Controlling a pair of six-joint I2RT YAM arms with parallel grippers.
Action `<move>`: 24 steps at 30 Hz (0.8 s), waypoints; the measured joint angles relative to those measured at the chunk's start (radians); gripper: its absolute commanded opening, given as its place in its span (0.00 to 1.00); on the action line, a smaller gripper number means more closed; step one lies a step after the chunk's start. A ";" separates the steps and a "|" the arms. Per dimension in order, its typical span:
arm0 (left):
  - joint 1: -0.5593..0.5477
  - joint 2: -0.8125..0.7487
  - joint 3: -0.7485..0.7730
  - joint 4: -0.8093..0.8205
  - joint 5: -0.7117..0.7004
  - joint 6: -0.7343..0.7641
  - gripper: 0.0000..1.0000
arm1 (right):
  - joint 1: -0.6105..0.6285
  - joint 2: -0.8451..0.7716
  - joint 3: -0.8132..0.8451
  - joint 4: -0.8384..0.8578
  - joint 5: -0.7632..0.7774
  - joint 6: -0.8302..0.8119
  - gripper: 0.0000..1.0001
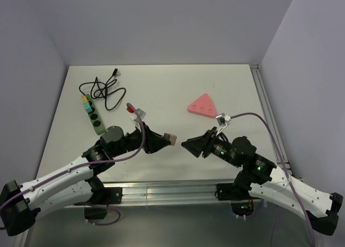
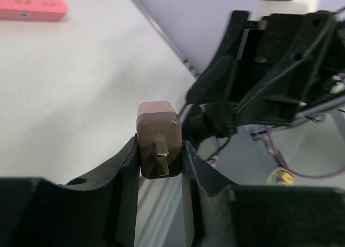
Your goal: Insert the plug
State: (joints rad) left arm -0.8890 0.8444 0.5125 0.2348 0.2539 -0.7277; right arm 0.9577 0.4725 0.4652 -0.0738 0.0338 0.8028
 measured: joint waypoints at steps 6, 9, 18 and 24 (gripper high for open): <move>0.009 -0.021 -0.012 0.149 0.161 -0.053 0.00 | 0.000 0.016 -0.027 0.089 -0.203 -0.068 0.56; 0.009 -0.020 -0.032 0.243 0.229 -0.087 0.00 | 0.000 0.040 -0.036 0.132 -0.271 -0.077 0.53; 0.010 0.011 -0.053 0.389 0.313 -0.151 0.00 | 0.000 0.072 -0.048 0.220 -0.360 -0.090 0.48; 0.011 0.035 -0.053 0.415 0.329 -0.159 0.00 | 0.000 0.061 -0.059 0.246 -0.386 -0.099 0.53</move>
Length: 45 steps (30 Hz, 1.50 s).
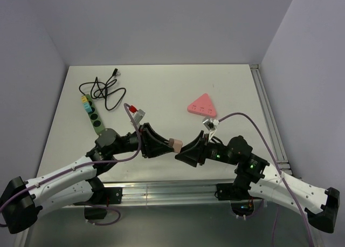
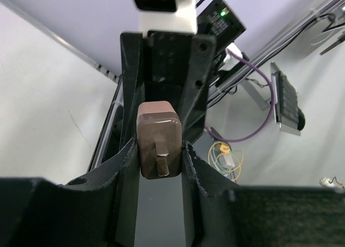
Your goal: Insert the plug
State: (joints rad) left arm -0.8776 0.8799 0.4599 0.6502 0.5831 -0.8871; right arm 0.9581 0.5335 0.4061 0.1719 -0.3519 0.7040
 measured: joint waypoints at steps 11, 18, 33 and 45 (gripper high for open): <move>0.000 0.013 0.166 -0.384 0.034 0.161 0.00 | 0.000 -0.053 0.074 -0.192 0.040 -0.115 0.62; 0.000 -0.010 0.167 -0.498 0.080 0.196 0.00 | 0.000 0.034 0.224 -0.305 0.045 -0.220 0.61; 0.000 -0.040 0.167 -0.508 0.158 0.198 0.00 | 0.000 0.219 0.314 -0.354 -0.179 -0.340 0.55; 0.005 -0.046 0.165 -0.480 0.169 0.194 0.19 | 0.000 0.243 0.344 -0.356 -0.229 -0.341 0.00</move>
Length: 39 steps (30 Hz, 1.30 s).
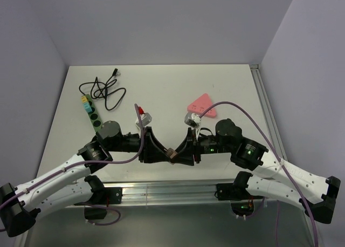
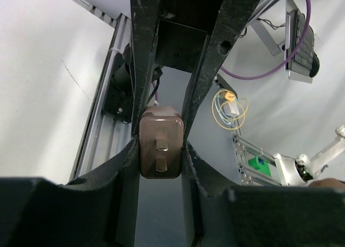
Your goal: Insert the plug
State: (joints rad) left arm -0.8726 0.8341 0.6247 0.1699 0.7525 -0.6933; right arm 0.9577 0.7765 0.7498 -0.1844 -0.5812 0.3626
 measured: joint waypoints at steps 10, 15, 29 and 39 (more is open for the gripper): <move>-0.001 -0.095 -0.054 0.023 -0.185 -0.049 0.83 | 0.000 -0.048 -0.082 0.134 0.079 0.079 0.00; -0.001 -0.156 -0.100 0.049 -0.284 -0.083 0.83 | -0.001 -0.074 -0.146 0.242 0.109 0.151 0.00; -0.002 -0.154 -0.148 0.188 -0.332 -0.177 0.03 | -0.007 -0.068 -0.232 0.452 0.143 0.279 0.00; -0.001 -0.148 -0.131 0.149 -0.304 -0.142 0.00 | -0.008 -0.068 -0.217 0.388 0.144 0.246 0.50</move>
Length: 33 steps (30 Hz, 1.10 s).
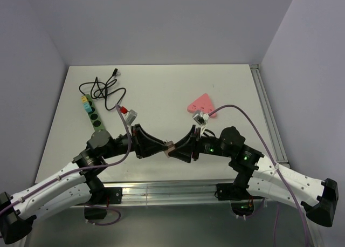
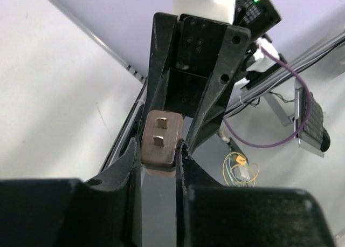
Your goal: Insert the plug
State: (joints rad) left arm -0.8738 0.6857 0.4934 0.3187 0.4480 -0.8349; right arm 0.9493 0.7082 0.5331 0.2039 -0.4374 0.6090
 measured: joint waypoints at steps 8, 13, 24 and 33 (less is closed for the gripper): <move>0.000 0.061 0.090 -0.122 0.056 0.063 0.00 | -0.001 0.001 0.085 -0.160 -0.037 -0.085 0.55; 0.000 0.063 0.096 -0.130 0.101 0.076 0.00 | -0.016 0.012 0.116 -0.190 -0.086 -0.115 0.54; 0.000 0.063 0.102 -0.182 0.166 0.109 0.01 | -0.087 0.067 0.121 -0.166 -0.230 -0.120 0.49; 0.000 0.071 0.116 -0.193 0.206 0.121 0.00 | -0.098 0.103 0.136 -0.146 -0.322 -0.124 0.48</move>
State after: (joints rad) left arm -0.8738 0.7570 0.6090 0.1261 0.6544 -0.7139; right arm 0.8509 0.8116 0.6689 0.0574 -0.7597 0.4850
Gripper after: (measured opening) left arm 0.293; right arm 0.491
